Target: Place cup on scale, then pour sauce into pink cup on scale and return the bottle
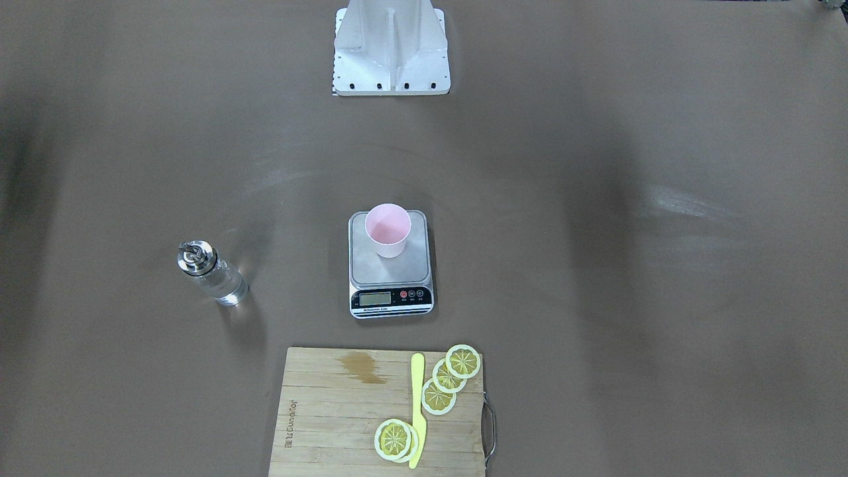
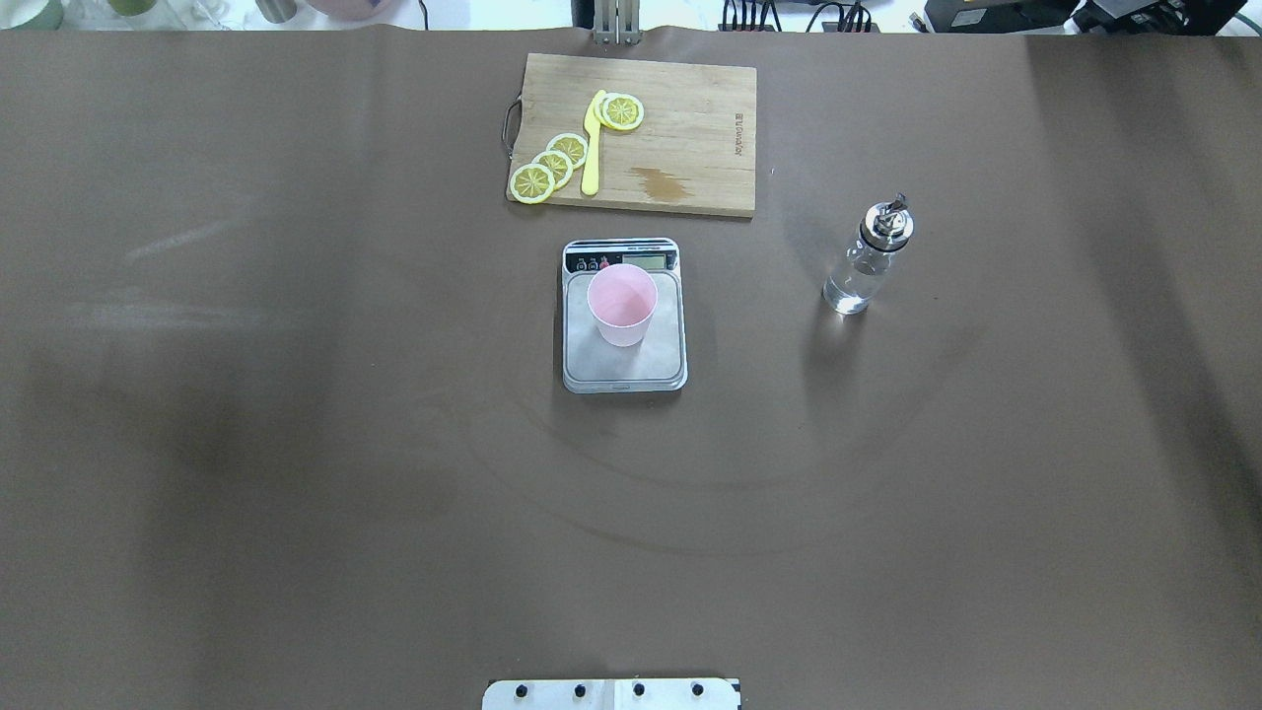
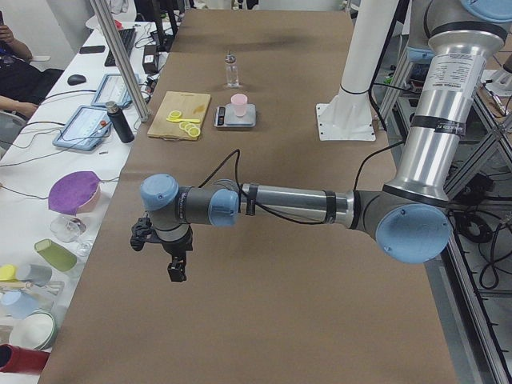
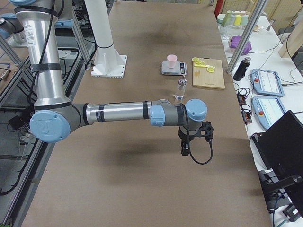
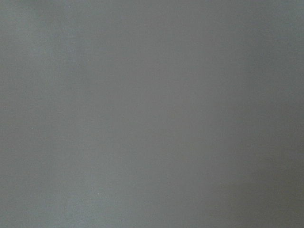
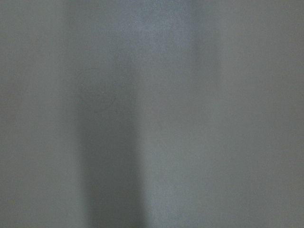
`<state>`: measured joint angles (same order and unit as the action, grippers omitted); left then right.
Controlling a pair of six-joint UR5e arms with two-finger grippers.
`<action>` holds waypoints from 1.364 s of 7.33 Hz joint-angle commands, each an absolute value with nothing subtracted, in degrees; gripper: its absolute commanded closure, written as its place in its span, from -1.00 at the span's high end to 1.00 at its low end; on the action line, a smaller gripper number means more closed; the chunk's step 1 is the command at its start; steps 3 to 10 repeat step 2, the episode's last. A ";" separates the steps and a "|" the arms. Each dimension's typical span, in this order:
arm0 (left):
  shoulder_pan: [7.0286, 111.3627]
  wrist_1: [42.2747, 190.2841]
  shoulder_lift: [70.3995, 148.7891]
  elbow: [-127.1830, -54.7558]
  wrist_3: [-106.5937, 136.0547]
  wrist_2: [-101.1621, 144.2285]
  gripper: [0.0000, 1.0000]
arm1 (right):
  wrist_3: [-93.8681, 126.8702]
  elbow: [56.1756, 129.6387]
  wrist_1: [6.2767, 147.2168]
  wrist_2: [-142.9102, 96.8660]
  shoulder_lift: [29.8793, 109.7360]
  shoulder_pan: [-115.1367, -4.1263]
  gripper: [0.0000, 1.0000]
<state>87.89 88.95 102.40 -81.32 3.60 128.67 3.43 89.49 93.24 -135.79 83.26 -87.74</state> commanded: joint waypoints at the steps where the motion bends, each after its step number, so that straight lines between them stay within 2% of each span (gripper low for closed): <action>1: 87.89 88.95 102.31 -81.30 3.60 128.67 0.97 | 3.43 89.56 93.25 -135.88 83.32 -87.80 1.00; 10: 87.89 89.03 102.30 -81.30 3.60 128.76 0.97 | 3.43 89.56 93.25 -135.88 83.32 -87.80 1.00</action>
